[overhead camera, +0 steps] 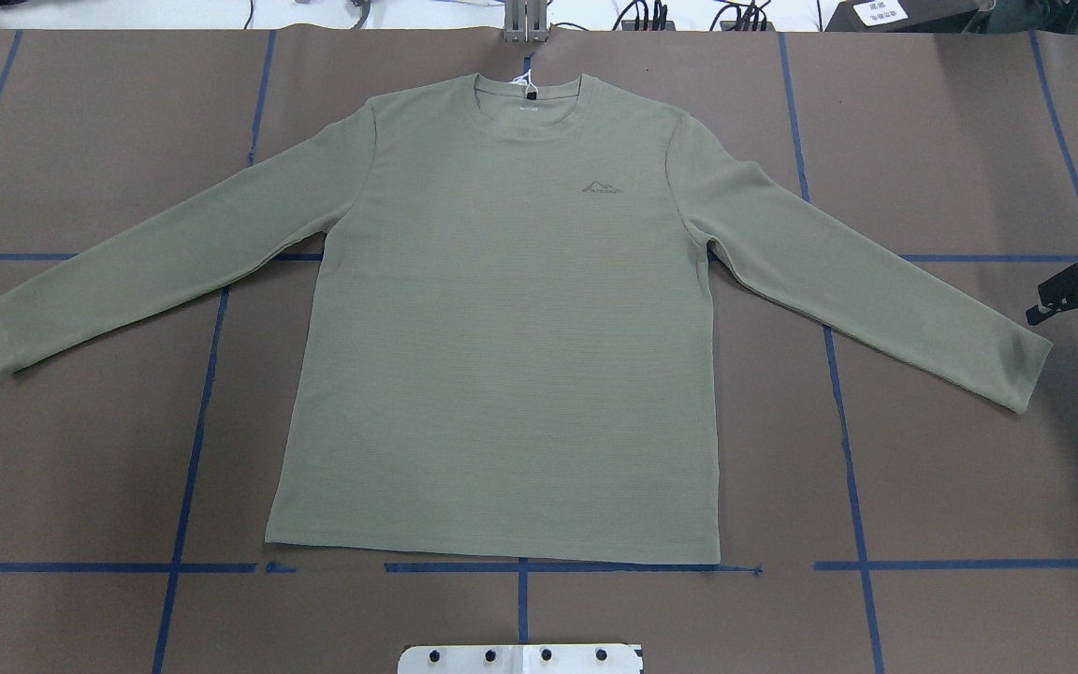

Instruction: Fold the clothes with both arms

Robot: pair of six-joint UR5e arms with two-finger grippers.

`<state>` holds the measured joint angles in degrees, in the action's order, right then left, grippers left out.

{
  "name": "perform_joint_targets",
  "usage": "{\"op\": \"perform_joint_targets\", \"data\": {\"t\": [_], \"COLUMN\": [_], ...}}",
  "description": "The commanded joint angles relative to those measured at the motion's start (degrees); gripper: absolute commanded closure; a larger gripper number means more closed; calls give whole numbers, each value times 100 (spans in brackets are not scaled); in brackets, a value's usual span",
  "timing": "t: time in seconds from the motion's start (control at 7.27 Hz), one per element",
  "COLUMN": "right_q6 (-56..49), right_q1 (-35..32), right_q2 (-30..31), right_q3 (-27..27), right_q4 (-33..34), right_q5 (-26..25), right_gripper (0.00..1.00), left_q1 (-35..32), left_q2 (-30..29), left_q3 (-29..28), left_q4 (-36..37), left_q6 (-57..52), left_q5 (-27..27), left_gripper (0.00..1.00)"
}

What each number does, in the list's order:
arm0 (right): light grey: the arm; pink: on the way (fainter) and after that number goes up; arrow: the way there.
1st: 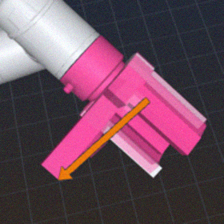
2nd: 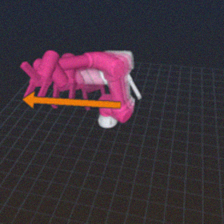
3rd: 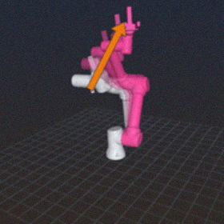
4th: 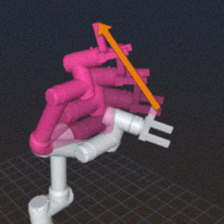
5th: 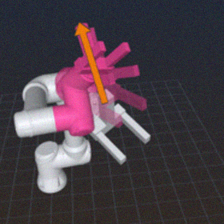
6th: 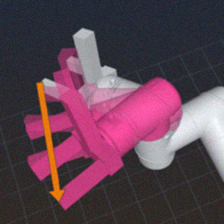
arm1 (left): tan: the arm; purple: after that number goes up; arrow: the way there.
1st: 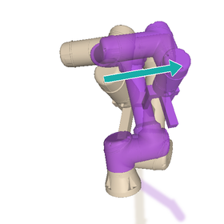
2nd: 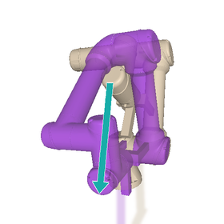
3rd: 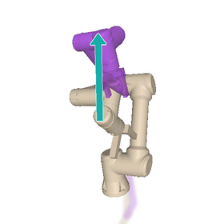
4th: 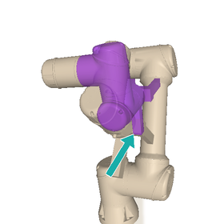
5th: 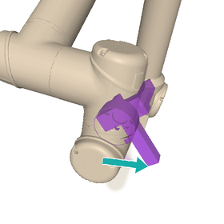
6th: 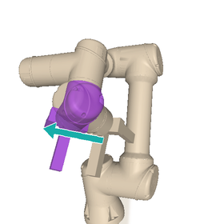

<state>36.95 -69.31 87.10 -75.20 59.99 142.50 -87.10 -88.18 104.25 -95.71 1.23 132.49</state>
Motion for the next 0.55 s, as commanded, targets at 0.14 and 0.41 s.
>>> {"op": "perform_joint_targets", "data": {"t": [0.14, 0.41], "right_q6": [76, 85], "right_q1": [128, 154], "right_q2": [35, 61], "right_q3": [23, 23], "right_q4": [-75, -75], "right_q5": [6, 6], "right_gripper": [12, 20], "left_q1": [0, 0], "left_q2": [3, -6], "left_q3": [7, -1], "left_q4": [0, 0], "left_q6": [-9, -9], "left_q5": [-4, -4], "left_gripper": [0, 0]}}
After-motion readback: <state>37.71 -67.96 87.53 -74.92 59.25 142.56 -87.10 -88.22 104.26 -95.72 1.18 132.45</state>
